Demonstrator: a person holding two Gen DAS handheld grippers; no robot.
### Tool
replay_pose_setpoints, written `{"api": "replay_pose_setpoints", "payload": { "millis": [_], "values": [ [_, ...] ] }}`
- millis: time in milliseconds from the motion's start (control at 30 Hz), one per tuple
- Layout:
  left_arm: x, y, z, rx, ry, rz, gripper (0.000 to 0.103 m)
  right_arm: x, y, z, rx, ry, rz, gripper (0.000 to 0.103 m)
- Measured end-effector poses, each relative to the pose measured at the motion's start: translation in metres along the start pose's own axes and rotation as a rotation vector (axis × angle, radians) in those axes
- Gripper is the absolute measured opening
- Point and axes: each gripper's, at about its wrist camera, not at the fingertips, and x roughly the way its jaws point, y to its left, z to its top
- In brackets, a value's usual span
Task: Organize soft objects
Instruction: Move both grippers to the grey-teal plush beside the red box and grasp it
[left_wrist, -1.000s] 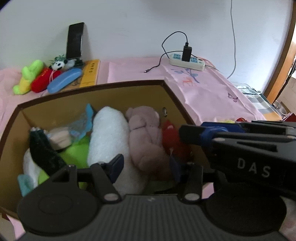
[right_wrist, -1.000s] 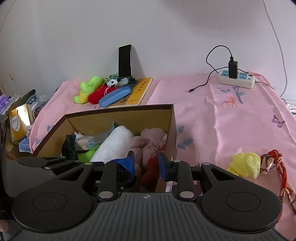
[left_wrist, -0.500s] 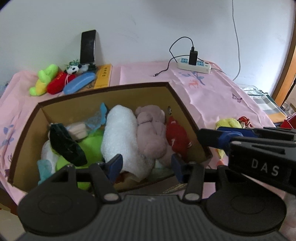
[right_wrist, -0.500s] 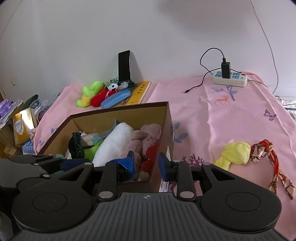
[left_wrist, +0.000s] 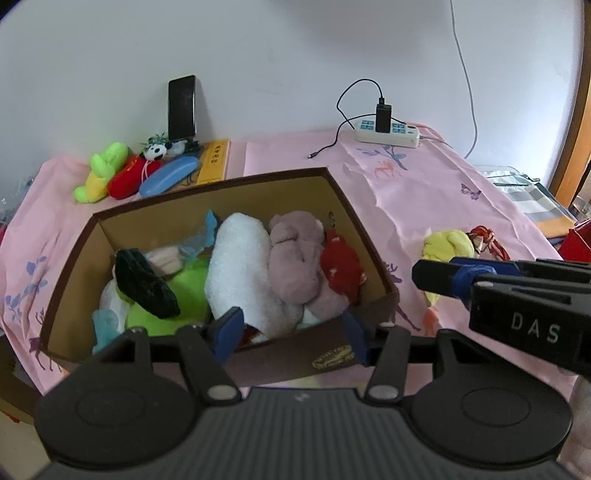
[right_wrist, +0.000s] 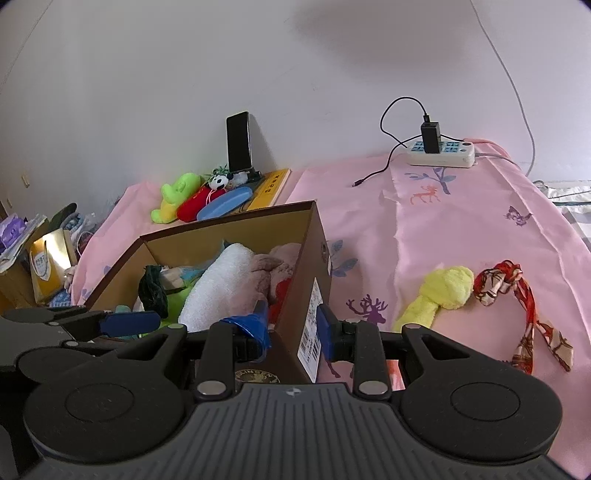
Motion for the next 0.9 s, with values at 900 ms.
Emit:
{"api": "replay_pose_setpoints", "payload": {
  "millis": [900],
  "values": [
    [0.012,-0.121,-0.048,0.198,0.051,-0.333,0.058,-0.037,-0.103,-0.026,0.086,0.039,-0.277,0.011]
  ]
}}
